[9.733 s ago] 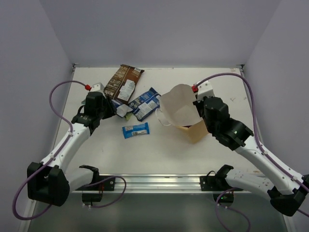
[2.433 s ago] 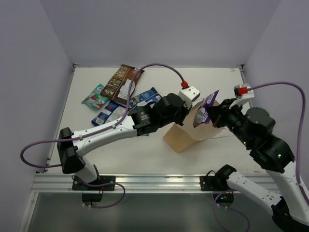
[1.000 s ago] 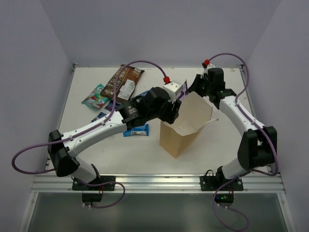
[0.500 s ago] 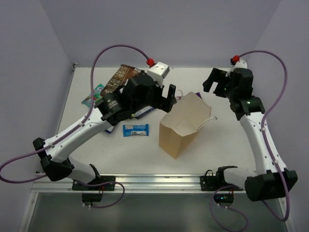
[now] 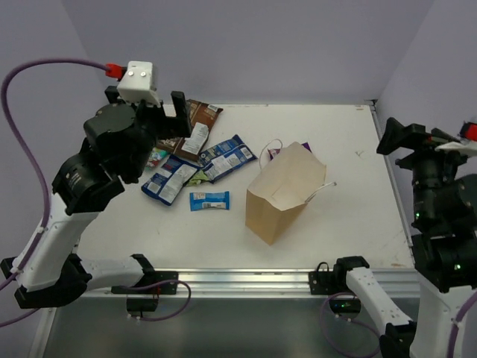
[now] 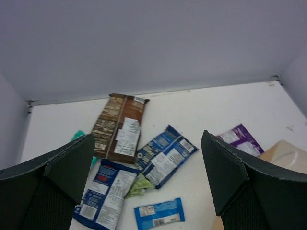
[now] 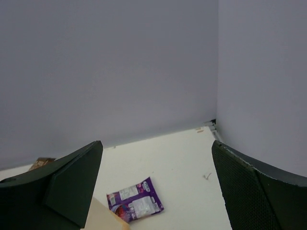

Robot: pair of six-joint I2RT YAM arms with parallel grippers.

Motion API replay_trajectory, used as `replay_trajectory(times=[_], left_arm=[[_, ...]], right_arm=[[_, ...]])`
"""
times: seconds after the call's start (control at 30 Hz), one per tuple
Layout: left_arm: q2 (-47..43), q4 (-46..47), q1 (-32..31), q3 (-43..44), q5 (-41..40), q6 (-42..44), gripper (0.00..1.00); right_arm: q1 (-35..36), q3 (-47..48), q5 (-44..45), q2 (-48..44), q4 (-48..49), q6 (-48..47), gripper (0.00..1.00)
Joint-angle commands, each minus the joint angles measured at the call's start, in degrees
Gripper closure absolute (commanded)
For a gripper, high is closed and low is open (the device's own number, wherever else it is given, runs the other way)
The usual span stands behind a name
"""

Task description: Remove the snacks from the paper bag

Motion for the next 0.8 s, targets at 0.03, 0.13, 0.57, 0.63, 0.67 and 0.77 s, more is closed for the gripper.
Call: replay_trajectory(times=[0.03, 0.13, 0.57, 0.63, 0.67, 0.77], left_arm=[[-5.66, -1.60, 0.42, -0.85, -16.38, 5.01, 0.00], [-10.67, 0.06, 0.42, -3.13, -21.84, 6.41, 0.00], [-18.58, -7.40, 0.07, -3.67, -29.68, 8.35, 0.00], [-19.20, -7.84, -0.28, -3.76, -29.77, 8.52, 0.00], [-19.55, -8.19, -0.89, -3.76, -29.86, 7.92, 0.00], [-19.55, -10.29, -2.21, -3.67, -30.38, 6.16, 0.00]], right_arm=[[0.02, 1.38, 5.62, -5.16, 1.21, -6.22, 0.01], [0.11, -1.94, 5.63, -10.51, 5.51, -7.99, 0.01], [0.99, -6.36, 2.99, -17.31, 11.59, -14.67, 0.01], [1.34, -6.27, 2.82, -17.40, 11.59, -14.75, 0.01], [1.34, -6.36, 2.56, -17.40, 11.50, -14.75, 0.01], [1.51, -6.01, 1.32, -17.31, 11.59, -14.75, 0.01]])
